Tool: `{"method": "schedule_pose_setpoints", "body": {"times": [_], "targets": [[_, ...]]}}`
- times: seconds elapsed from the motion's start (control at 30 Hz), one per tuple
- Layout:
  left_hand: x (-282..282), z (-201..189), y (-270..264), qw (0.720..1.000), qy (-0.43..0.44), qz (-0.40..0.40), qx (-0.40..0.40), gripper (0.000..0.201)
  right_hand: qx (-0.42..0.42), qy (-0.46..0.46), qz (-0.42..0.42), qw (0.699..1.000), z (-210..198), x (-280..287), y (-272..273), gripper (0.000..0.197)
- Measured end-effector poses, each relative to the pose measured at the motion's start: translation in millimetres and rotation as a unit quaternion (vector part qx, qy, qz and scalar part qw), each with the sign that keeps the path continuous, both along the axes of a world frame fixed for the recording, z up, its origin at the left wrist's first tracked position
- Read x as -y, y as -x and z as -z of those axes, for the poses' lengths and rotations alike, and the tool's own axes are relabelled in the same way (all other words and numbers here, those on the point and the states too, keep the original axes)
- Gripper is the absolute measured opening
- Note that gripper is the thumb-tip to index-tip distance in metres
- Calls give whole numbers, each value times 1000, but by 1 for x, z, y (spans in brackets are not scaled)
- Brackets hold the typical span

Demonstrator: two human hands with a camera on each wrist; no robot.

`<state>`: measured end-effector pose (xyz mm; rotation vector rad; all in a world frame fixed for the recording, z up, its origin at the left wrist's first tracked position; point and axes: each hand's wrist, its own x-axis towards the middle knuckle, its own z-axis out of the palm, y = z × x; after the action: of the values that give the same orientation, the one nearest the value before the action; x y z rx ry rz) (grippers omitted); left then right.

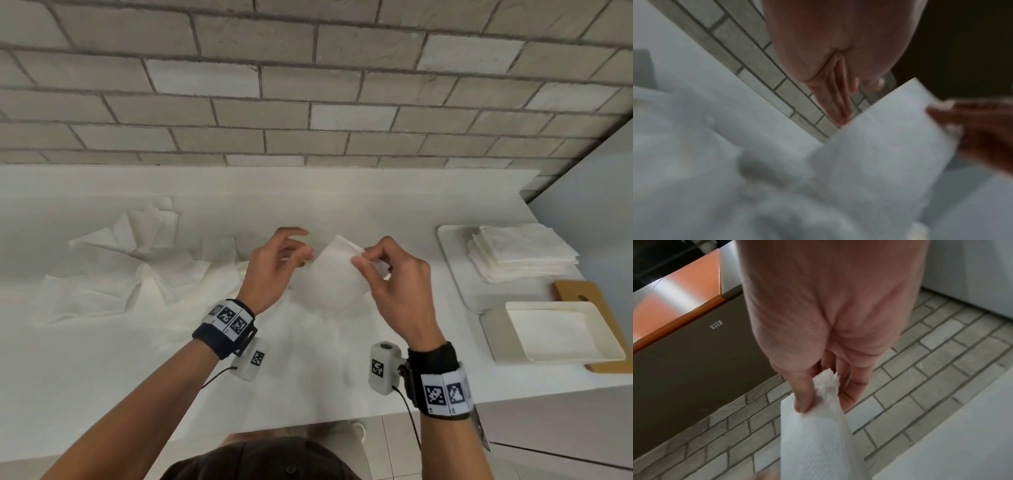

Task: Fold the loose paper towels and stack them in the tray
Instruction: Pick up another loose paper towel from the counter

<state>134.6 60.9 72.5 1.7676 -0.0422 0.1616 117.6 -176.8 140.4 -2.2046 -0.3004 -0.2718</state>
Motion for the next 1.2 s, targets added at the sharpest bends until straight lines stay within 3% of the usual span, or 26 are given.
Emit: {"method": "schedule_pose_setpoints", "body": {"times": [0.07,0.1,0.17,0.23,0.3,0.4,0.47,0.57,0.63,0.7,0.8,0.93,1.1,1.2], "targets": [[-10,38,-11,982,-172,69,-29,18,21,23,20,999,-5,14,4,19],[-11,55,-14,956,-260,129,-41,20,28,41,27,998,-8,20,5,20],[-5,86,-17,870,-420,247,-69,47,34,73,26,996,-13,30,8,22],[9,102,-19,803,-509,301,-72,70,29,91,5,995,-19,38,12,23],[22,104,-23,786,-531,309,-75,67,-15,88,-22,996,-22,42,19,20],[31,98,-34,797,-497,325,-109,45,-128,101,-82,983,-21,42,30,26],[33,90,-37,842,-430,304,-116,33,-161,98,-123,974,-19,41,37,15],[34,73,-34,931,-242,257,-92,17,-176,11,-133,975,-21,40,44,5],[40,50,-27,958,-110,249,-89,16,-173,-45,-113,977,-18,41,41,4],[47,25,-18,962,-24,262,-79,19,-138,-47,-74,987,-6,44,32,5],[57,3,-10,956,22,284,-71,24,-107,-19,-19,994,11,51,14,7],[65,-9,-8,960,19,274,-57,33,-132,-60,-22,989,14,59,-4,6],[82,-18,-7,958,3,279,-69,23,-117,-29,-11,993,4,71,-9,11],[104,-30,1,952,40,268,-145,45,-87,-33,23,995,3,90,-2,11]]}}
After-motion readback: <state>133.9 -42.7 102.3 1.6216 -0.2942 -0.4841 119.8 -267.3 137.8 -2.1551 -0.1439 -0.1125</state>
